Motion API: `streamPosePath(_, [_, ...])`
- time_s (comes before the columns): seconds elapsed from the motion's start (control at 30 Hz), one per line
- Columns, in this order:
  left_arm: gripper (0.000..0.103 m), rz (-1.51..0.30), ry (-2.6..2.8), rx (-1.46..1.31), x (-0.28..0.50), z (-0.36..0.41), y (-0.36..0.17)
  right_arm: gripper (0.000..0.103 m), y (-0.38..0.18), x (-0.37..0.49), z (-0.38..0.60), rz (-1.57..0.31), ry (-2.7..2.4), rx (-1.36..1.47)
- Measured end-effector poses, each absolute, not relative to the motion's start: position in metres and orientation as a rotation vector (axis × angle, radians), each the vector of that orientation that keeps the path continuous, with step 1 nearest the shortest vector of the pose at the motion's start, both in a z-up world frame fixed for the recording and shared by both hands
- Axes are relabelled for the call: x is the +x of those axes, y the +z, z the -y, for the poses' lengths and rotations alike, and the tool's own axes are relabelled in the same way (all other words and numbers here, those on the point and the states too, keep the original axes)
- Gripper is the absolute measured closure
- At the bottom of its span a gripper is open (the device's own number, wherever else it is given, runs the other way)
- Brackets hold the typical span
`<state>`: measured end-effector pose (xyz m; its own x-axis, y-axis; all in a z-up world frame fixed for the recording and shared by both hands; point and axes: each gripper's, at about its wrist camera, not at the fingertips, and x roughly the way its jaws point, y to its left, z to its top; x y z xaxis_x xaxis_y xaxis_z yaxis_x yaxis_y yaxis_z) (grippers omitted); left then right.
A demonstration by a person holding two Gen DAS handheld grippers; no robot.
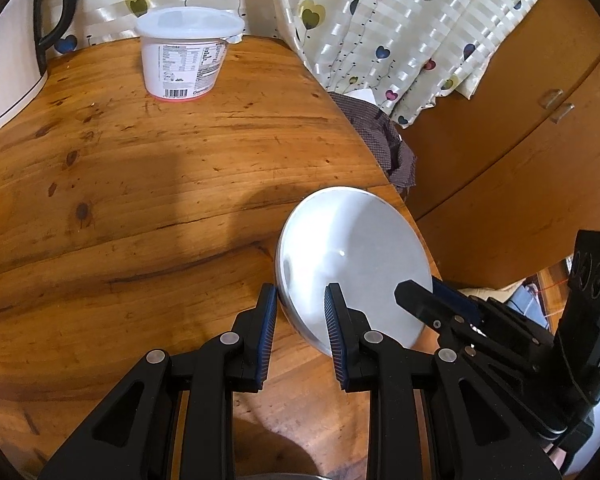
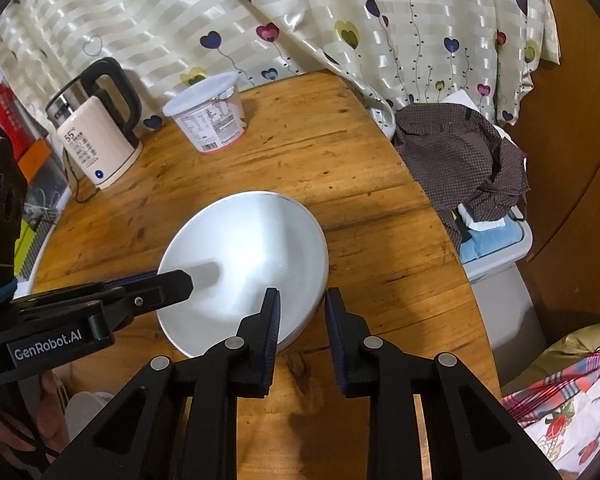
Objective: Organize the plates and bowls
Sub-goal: 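Close both grippers on the rim of the blue-rim white bowl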
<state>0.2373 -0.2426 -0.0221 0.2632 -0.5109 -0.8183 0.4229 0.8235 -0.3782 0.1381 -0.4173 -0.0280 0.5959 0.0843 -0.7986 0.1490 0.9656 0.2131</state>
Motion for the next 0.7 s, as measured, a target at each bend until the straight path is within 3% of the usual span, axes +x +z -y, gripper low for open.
streamPosePath(0.7, [0.077,-1.073,-0.616,-0.083,0.210,0.220,0.007,0.083,0.003,0.116,0.393,-0.873,-0.013,0.222])
